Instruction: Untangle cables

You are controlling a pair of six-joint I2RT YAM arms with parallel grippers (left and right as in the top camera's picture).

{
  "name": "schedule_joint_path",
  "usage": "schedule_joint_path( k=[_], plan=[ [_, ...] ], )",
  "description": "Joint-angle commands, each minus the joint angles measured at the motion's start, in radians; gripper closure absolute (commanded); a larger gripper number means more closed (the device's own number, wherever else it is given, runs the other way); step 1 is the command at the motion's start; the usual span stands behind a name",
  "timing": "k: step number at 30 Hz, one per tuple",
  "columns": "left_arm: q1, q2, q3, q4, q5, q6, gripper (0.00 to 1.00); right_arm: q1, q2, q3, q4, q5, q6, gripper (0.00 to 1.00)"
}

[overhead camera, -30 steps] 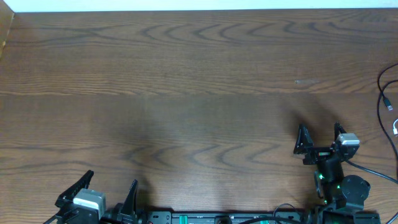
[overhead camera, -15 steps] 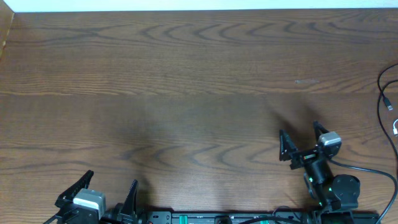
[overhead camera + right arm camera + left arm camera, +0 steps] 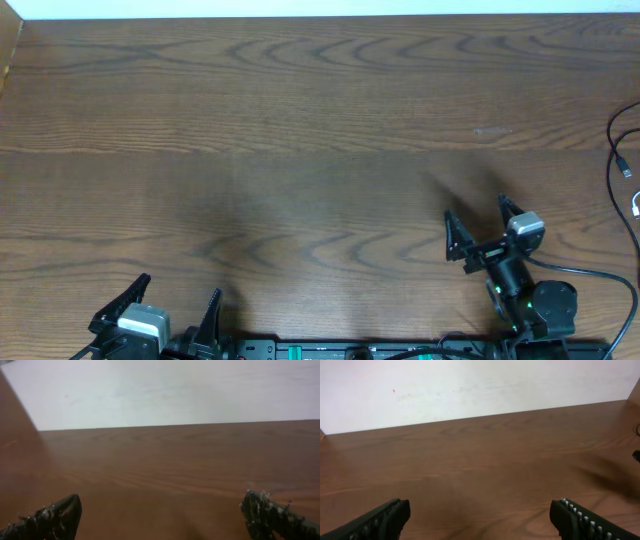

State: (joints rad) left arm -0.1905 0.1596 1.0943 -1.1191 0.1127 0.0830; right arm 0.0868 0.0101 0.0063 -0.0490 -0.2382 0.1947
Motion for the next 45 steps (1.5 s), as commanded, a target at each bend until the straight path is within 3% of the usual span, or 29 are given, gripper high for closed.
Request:
schedule_joint_path(
  k=[1, 19, 24, 27, 32, 35, 41, 45],
  plan=[
    [0.004, -0.002, 0.003, -0.002, -0.009, 0.013, 0.05, -0.039, -0.005, -0.001, -0.007, 0.003, 0.011, 0.01],
    [0.004, -0.002, -0.006, -0.047, -0.009, 0.007, 0.04, -0.051, -0.005, -0.001, -0.007, 0.003, 0.011, 0.01],
    [0.004, -0.002, -0.091, 0.039, -0.008, -0.173, 0.04, -0.051, -0.005, -0.001, -0.007, 0.003, 0.011, 0.01],
    [0.004, -0.002, -0.170, 0.106, 0.042, -0.213, 0.04, -0.051, -0.005, -0.001, -0.007, 0.003, 0.011, 0.01],
    [0.004, -0.001, -0.288, 0.241, 0.166, -0.213, 0.02, -0.051, -0.005, -0.001, -0.007, 0.003, 0.011, 0.01],
    [0.004, -0.001, -0.308, 0.242, 0.111, -0.204, 0.02, -0.051, -0.005, -0.001, -0.007, 0.003, 0.011, 0.01],
    [0.004, -0.001, -0.366, 0.306, 0.112, -0.033, 0.02, -0.051, -0.005, -0.001, -0.007, 0.003, 0.011, 0.01],
    [0.004, -0.001, -0.415, 0.332, 0.111, -0.021, 0.02, -0.051, -0.005, -0.001, -0.007, 0.003, 0.011, 0.01]
  ],
)
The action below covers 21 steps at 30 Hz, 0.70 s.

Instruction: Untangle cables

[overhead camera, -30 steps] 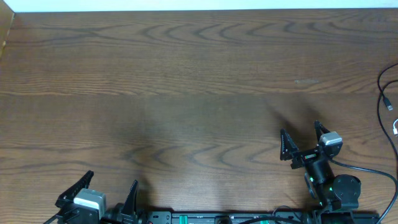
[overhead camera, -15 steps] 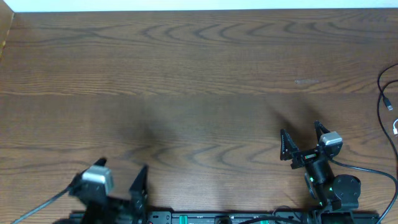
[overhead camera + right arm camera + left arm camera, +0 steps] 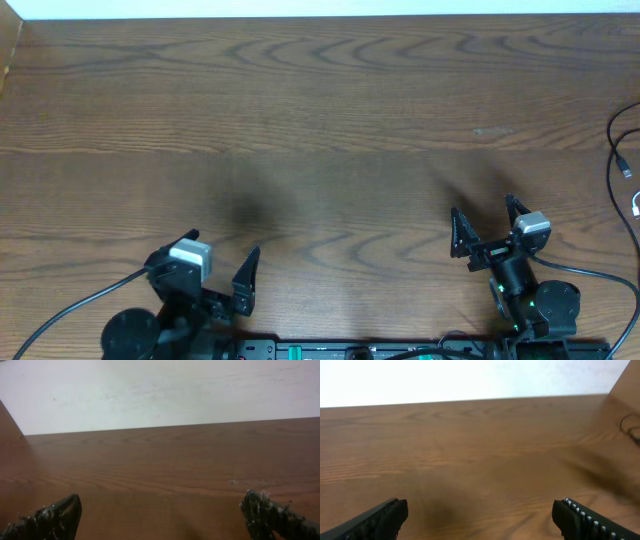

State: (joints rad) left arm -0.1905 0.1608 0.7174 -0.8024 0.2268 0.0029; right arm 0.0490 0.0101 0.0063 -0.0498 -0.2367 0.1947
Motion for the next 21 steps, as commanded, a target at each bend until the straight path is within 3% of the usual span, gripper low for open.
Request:
schedule_joint_path(
  k=[1, 12, 17, 21],
  plan=[
    [0.004, -0.002, -0.056, 0.028, -0.002, 0.071, 0.02, -0.014, -0.005, -0.001, -0.006, 0.002, 0.011, 0.01],
    [0.004, -0.002, -0.245, 0.321, 0.021, 0.101, 0.02, -0.014, -0.005, -0.001, -0.006, 0.002, 0.011, 0.01],
    [0.004, -0.003, -0.379, 0.631, 0.027, 0.100, 0.02, -0.014, -0.005, -0.001, -0.006, 0.002, 0.011, 0.01],
    [0.013, -0.015, -0.523, 0.963, 0.024, 0.101, 0.02, -0.014, -0.005, -0.001, -0.006, 0.002, 0.011, 0.01]
  ],
)
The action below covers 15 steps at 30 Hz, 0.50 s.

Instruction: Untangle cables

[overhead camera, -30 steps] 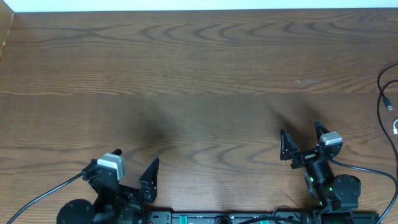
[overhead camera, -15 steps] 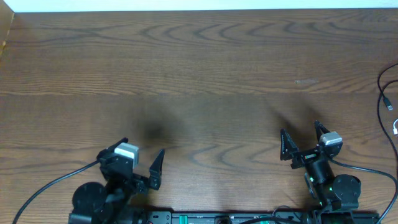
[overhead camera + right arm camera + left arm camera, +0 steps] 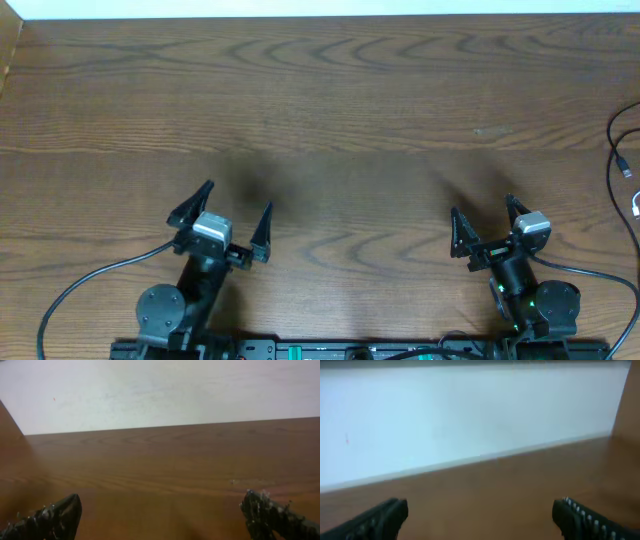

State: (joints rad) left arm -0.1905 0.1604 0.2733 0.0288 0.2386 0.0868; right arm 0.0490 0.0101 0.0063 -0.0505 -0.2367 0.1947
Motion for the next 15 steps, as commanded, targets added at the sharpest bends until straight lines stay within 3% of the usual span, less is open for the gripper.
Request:
schedule_joint_path(
  k=[1, 6, 15],
  plan=[
    [0.021, -0.019, -0.108, 0.206, 0.012, 0.018, 0.02, -0.014, -0.005, -0.001, -0.005, 0.002, 0.011, 0.01],
    [0.073, -0.050, -0.201, 0.429, 0.011, 0.018, 0.02, -0.014, -0.005, -0.001, -0.005, 0.002, 0.011, 0.01],
    [0.140, -0.118, -0.206, 0.264, -0.073, 0.018, 0.02, -0.014, -0.005, -0.001, -0.005, 0.002, 0.011, 0.01]
  ],
)
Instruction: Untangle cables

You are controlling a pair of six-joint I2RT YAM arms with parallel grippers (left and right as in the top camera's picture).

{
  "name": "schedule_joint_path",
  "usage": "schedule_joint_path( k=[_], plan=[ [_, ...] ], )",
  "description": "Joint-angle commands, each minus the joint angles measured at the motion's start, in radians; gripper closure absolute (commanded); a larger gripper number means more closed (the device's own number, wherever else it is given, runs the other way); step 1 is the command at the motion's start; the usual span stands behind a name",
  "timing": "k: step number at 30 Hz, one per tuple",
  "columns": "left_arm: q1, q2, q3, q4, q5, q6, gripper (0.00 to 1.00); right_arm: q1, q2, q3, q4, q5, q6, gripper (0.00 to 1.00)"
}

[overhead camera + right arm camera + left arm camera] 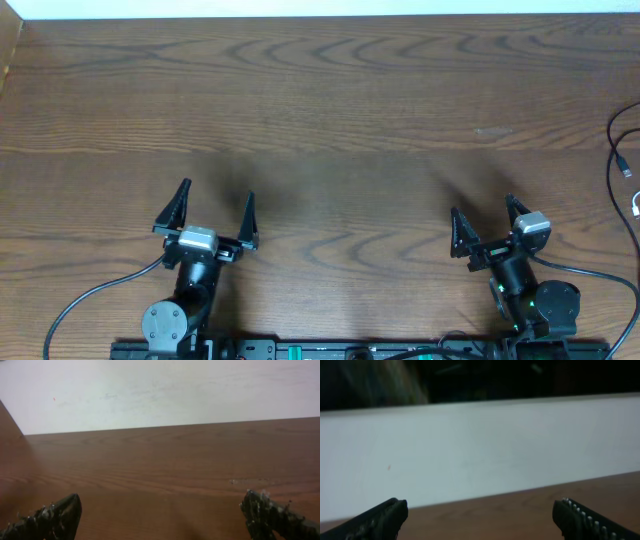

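Note:
Thin black cables (622, 150) lie at the table's far right edge in the overhead view, mostly cut off by the frame. My left gripper (210, 206) (480, 517) stands open at the front left, pointing toward the far wall, nothing between its fingers. At the front right my right gripper (485, 222) (160, 520) is open too, over bare wood, well left of the cables. Neither wrist view shows the cables.
The brown wooden table (320, 110) runs to a white wall (160, 390) at the back. A rail with both arm bases (350, 350) and their supply cords lines the front edge.
My left gripper has shifted a little left and tilted up further; its view now shows mostly wall and a dark area above. The right arm has not moved.
At first my left gripper sat low at the front left corner and the right gripper stood a bit further out. Then the left arm rose and swung toward the middle while the right drew back slightly. Both stayed open; the cables never moved.

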State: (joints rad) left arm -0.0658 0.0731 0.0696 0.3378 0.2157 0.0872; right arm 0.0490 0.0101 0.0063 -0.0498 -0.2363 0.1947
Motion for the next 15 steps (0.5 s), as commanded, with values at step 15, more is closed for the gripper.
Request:
schedule_joint_path(
  k=[15],
  plan=[
    [0.072, -0.072, -0.066, -0.279, -0.131, 0.018, 0.02, -0.014, -0.005, -0.001, -0.006, 0.002, 0.011, 0.01]
  ],
)
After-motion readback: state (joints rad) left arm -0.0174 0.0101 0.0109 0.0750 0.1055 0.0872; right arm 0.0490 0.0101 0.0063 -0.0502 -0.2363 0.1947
